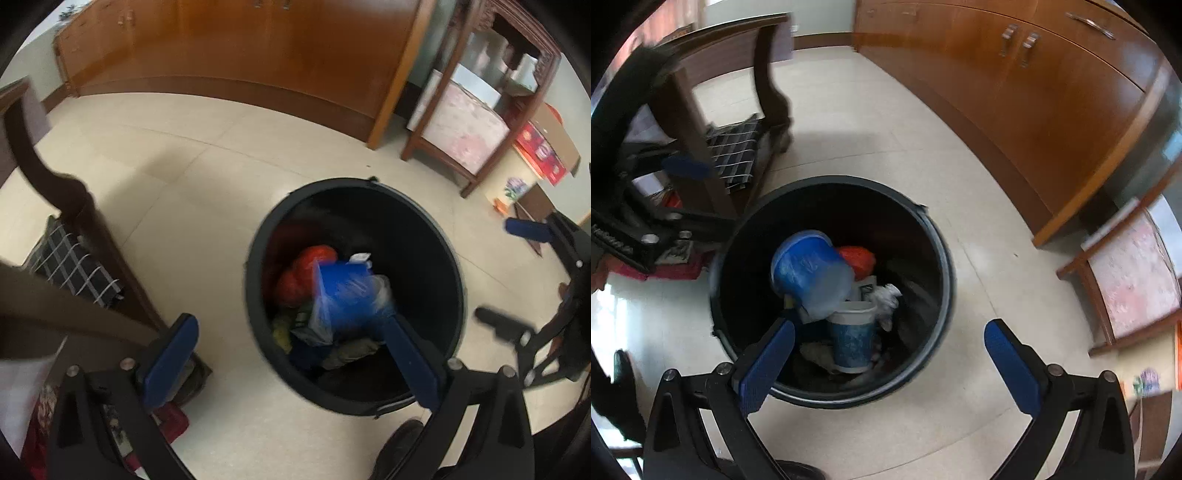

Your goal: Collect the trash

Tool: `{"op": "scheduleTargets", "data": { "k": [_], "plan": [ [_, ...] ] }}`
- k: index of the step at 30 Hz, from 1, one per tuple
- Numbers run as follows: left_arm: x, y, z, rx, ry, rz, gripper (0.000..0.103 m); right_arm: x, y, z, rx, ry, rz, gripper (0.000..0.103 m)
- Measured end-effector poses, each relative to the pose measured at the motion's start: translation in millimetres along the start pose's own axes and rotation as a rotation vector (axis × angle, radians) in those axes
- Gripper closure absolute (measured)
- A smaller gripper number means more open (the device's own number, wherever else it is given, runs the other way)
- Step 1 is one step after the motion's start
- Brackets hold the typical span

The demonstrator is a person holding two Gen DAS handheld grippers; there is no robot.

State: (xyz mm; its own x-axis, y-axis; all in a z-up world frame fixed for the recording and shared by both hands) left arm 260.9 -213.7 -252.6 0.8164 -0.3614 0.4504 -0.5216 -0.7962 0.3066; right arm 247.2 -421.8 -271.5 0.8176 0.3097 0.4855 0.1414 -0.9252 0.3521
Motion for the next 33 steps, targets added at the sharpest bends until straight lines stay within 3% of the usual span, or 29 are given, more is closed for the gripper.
{"op": "scheduleTargets", "data": {
  "k": [7, 13, 22, 33],
  "plan": [
    [-18, 5, -41, 0.108, 0.135, -0.02, 0.0, -8, 7, -17, -0.051, -0.05, 0.169, 0.0],
    [-33, 9, -72, 0.122, 0.18, -0.056, 0.0, -4, -7, -48, -0.067, -0.018, 0.25, 0.0],
    [-38, 10, -114, 0.149, 0.241, -0.031, 0.0, 6, -25, -97, -0.04, 0.045, 0.334, 0.0],
    [-56, 33, -162, 0.163, 0.321, -0.018, 0.0, -1, -37, -169, -0.068, 0.109, 0.363, 0.0]
  ]
}}
Point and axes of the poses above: each gripper's, at about its wrist camera, not at the fingertips, and z roughly the way its jaws point, y to its right, x to its top, the point moved 5 cm from there along z, roughly the way its jaws point, and after that the axes turned 14 degrees about -x, right-handed, at the moved point
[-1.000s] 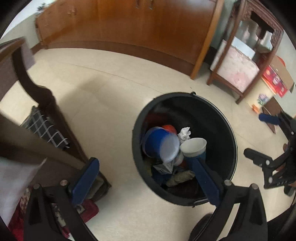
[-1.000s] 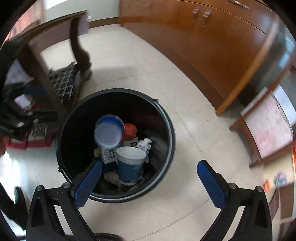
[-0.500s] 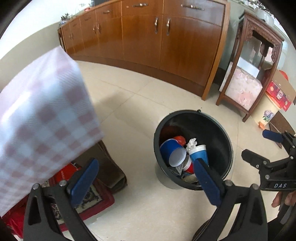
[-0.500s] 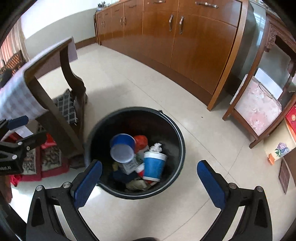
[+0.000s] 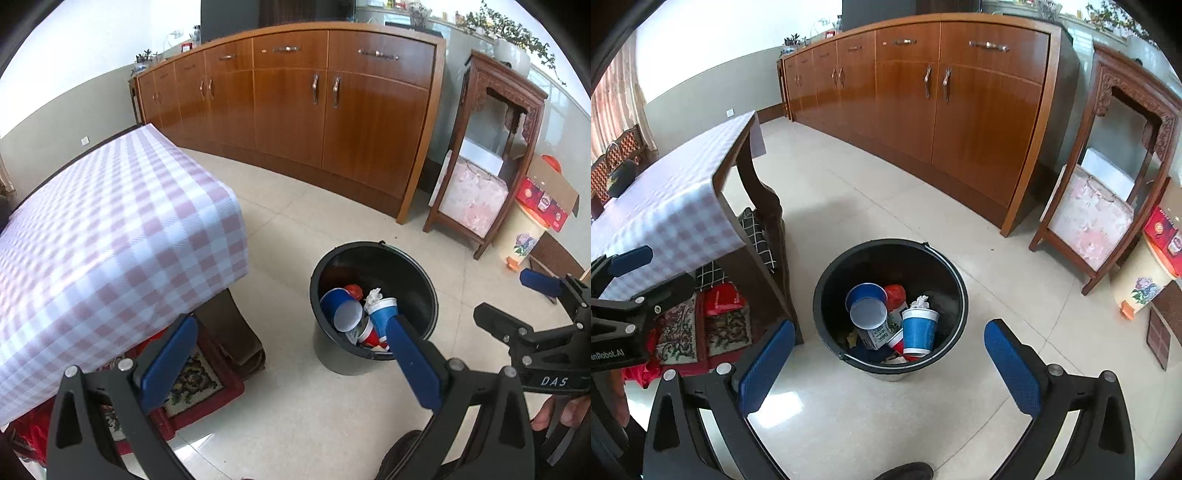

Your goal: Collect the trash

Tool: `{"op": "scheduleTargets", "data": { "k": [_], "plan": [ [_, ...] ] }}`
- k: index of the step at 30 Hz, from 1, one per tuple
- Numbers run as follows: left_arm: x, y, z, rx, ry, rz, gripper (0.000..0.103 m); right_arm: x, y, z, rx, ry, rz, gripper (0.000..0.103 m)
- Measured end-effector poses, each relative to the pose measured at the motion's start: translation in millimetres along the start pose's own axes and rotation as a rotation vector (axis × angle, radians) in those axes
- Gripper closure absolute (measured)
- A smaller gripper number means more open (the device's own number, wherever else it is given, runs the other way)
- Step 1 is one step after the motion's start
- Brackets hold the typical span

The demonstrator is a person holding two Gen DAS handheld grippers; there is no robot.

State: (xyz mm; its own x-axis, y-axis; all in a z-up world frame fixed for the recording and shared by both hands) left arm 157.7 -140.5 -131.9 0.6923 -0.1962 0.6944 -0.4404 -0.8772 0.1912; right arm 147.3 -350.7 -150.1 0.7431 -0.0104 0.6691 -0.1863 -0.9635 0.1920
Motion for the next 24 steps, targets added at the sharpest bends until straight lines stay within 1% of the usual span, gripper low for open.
{"op": "scheduleTargets", "data": {
  "k": [4, 9, 12, 17, 24],
  "plan": [
    [2, 2, -15, 0.008, 0.023, 0.003, 0.0, 4, 1, -26, -0.015, 0.031, 0.007, 0.0],
    [7, 8, -44, 0.026, 0.062, 0.024, 0.0, 8, 4, -59, -0.027, 0.068, 0.038, 0.0],
    [10, 13, -64, 0.038, 0.095, 0.038, 0.0, 10, 6, -82, -0.053, 0.094, 0.058, 0.0],
    [11, 18, -95, 0.054, 0.154, 0.05, 0.0, 16, 8, -126, -0.105, 0.173, 0.083, 0.0],
    [10, 16, -127, 0.078, 0.212, 0.051, 0.0, 23, -5, -166, -0.092, 0.224, 0.07, 0.0]
  ]
}}
Point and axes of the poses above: each gripper's, at about its wrist camera, not at the fingertips, and z roughly the way its jaws point, y to its right, x to its top, the point moved 5 cm from there along z, roughly the way its jaws point, and after that the axes turned 14 degrees about -x, right-handed, at the moved point
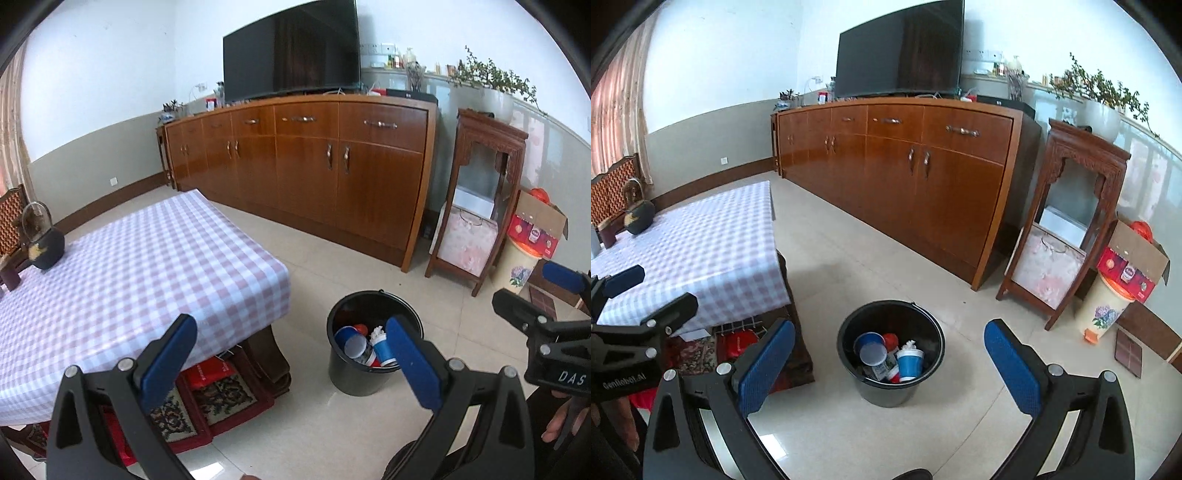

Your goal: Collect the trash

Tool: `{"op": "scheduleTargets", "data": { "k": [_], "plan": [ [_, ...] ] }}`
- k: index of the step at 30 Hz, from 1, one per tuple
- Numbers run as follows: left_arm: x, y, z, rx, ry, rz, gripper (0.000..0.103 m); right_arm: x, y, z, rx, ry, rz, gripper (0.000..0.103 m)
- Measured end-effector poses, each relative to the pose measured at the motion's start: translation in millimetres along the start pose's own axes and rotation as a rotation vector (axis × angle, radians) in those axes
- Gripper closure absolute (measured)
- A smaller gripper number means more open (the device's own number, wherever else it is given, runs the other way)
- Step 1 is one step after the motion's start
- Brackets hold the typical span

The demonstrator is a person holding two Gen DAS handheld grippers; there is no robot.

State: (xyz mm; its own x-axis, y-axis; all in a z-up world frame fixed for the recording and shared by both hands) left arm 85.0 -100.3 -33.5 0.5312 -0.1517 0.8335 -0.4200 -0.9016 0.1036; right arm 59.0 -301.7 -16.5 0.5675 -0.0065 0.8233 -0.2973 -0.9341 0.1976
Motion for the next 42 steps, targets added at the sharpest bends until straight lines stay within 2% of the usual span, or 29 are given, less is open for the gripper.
{"op": "scheduleTargets", "data": {
  "k": [4, 14, 42],
  "plan": [
    [-1, -1, -15, 0.032, 0.021, 0.012, 0.0, 7, -4, -17, 0.015, 0.03, 0.009, 0.0],
    [3, 2, -43, 0.046, 0.067, 0.005, 0.0, 12, -6, -38, 0.031, 0.073, 0.009, 0.0],
    [6, 6, -41, 0.041, 0.068, 0.0, 0.0, 15, 1, -38, 0.01, 0.074, 0.008, 0.0]
  ]
}}
Point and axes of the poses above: each gripper's, at about its wrist camera, not at the fingertips, and z roughly the way its jaws point, y to its right, x to its top, the point moved 5 cm from there along z, roughly the way its jaws point, and after that the axes turned 14 degrees about -x, right-handed, at the moved point
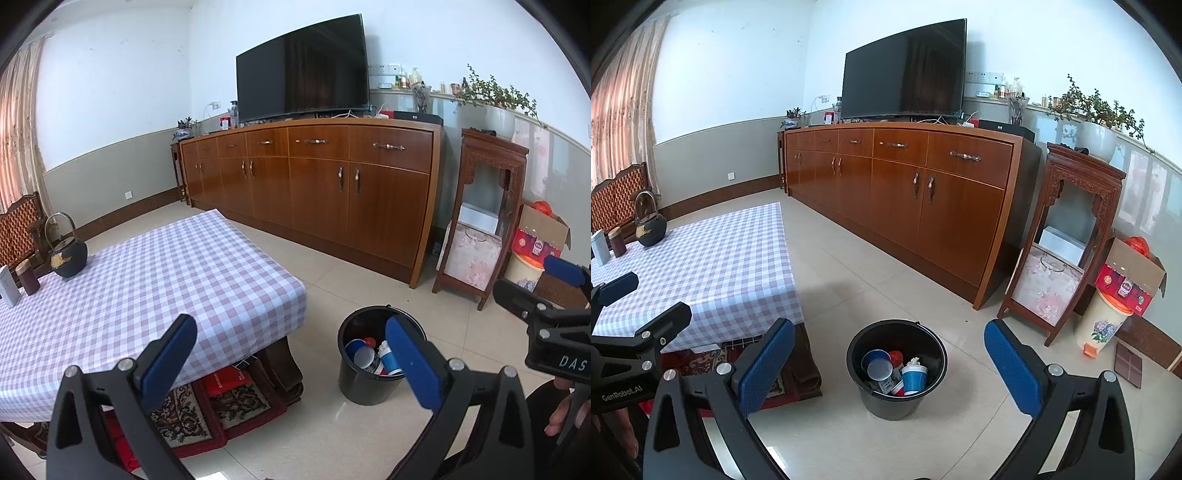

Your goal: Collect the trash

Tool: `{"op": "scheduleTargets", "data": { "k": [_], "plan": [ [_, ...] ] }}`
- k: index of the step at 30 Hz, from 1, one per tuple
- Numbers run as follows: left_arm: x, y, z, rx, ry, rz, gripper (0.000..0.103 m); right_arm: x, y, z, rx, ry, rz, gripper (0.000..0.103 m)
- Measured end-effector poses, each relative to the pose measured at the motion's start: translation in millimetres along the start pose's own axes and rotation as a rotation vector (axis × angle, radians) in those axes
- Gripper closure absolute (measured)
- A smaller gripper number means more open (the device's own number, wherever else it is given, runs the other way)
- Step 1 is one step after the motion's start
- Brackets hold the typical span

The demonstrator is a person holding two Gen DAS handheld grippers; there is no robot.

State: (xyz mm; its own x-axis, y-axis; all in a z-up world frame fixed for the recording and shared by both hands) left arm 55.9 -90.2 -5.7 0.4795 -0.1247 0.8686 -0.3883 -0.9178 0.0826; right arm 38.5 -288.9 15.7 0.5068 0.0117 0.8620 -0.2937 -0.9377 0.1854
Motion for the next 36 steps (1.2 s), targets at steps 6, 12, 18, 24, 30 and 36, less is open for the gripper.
{"op": "scheduleTargets", "data": {
  "k": [6, 12, 18, 24, 30, 36],
  "plan": [
    [-1.4, -1.1, 1.1, -0.002, -0.006, 0.003, 0.0, 1.2, 2.0, -1.4, -0.001, 0.005, -0.001, 0.0],
    [-0.1, 1.3, 2.3, -0.008, -0.01, 0.014, 0.0, 1.3, 3.4, -0.8, -0.003, 0.005, -0.003, 0.0],
    [-0.1, 1.6, 2.4, -0.012, -0.012, 0.013, 0.0, 1.1, 3.9, 0.2, -0.002, 0.002, -0.002, 0.0],
    [-0.3, 1.1, 2.3, -0.015, -0.013, 0.012, 0.0, 0.7, 3.0, 1.9, -0.002, 0.0, -0.001, 0.0],
    [-0.8, 1.7, 2.6, -0.018, -0.015, 0.012, 0.0, -0.3, 3.1, 2.4, -0.002, 0.001, -0.002, 0.0],
    [-0.1, 1.8, 2.4, -0.02, -0.012, 0.011, 0.0, -1.0, 1.7, 2.0, 0.0, 0.0, -0.003, 0.0]
  ]
}}
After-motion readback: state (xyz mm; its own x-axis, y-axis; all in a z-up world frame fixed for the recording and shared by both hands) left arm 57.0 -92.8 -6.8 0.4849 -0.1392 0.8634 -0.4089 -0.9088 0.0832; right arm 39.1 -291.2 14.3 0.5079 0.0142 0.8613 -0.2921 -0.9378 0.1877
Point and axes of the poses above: each gripper's, at about its wrist camera, not at the fingertips, and z roughly the way its jaws point, y to its right, x to its top, the point moved 5 cm from there along z, roughly the way its jaws point, and after that the axes turned 14 degrees about -x, right-handed, at the moved point
